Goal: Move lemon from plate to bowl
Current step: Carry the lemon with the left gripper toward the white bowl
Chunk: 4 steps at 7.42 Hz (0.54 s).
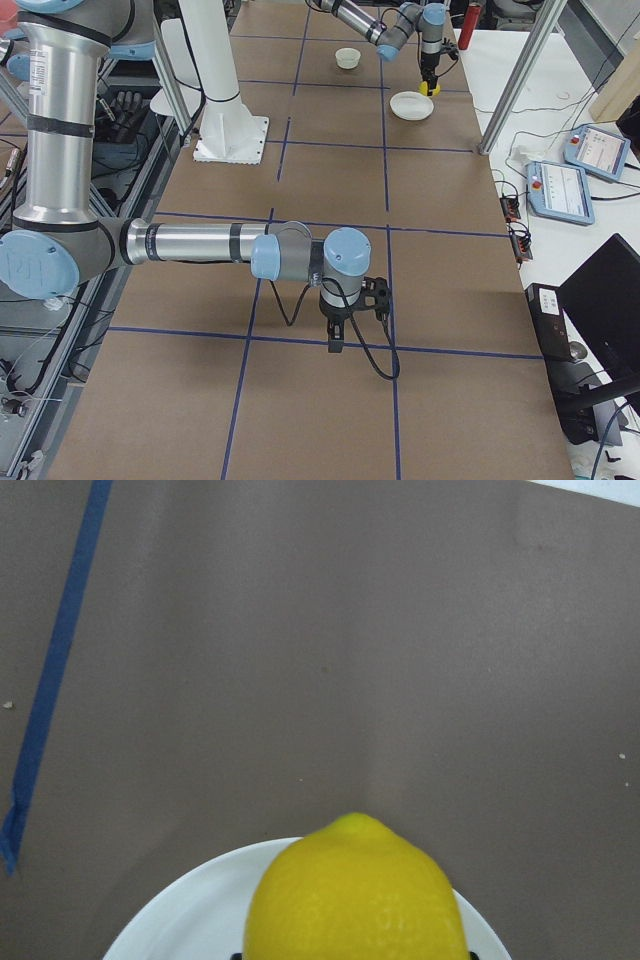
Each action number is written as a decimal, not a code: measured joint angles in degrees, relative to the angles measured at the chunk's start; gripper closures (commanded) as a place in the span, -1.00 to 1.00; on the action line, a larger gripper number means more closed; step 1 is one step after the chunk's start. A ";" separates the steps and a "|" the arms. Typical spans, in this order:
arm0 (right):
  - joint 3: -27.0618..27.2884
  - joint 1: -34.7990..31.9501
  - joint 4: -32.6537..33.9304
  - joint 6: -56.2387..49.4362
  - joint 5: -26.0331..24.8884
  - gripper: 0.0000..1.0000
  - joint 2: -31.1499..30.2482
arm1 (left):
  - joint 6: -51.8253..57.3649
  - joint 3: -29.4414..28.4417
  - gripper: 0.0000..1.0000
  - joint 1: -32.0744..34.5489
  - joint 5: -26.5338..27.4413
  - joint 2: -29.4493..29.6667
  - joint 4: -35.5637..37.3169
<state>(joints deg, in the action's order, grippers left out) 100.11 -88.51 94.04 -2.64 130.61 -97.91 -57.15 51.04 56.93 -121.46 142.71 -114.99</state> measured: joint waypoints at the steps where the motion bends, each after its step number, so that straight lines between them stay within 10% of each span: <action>1: 0.00 0.00 0.00 0.00 0.00 -1.00 0.00 | 4.25 9.08 0.85 1.30 -0.19 -4.93 5.89; 4: 0.00 0.00 0.00 0.00 0.00 -1.00 0.00 | 16.65 36.20 0.85 4.48 -0.27 -22.27 18.71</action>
<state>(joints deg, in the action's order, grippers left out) 100.11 -88.51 94.04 -2.64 130.61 -97.91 -40.50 87.24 61.41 -121.73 120.44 -96.28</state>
